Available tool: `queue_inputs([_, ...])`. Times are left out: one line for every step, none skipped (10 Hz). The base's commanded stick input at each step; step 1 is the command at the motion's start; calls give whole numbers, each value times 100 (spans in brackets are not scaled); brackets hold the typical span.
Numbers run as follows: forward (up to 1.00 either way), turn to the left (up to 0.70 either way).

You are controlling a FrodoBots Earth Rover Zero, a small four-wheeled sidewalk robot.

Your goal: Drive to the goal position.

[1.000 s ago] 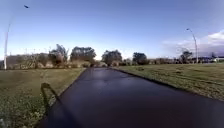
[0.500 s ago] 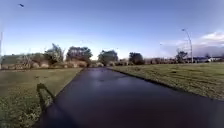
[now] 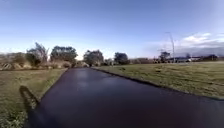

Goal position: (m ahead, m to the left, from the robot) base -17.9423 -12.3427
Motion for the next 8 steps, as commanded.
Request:
queue_inputs([0,-100])
queue_inputs([0,-100])
queue_inputs([0,-100])
queue_inputs([0,-100])
queue_inputs([0,-100])
queue_inputs([0,-100])
queue_inputs([0,-100])
queue_inputs([0,-100])
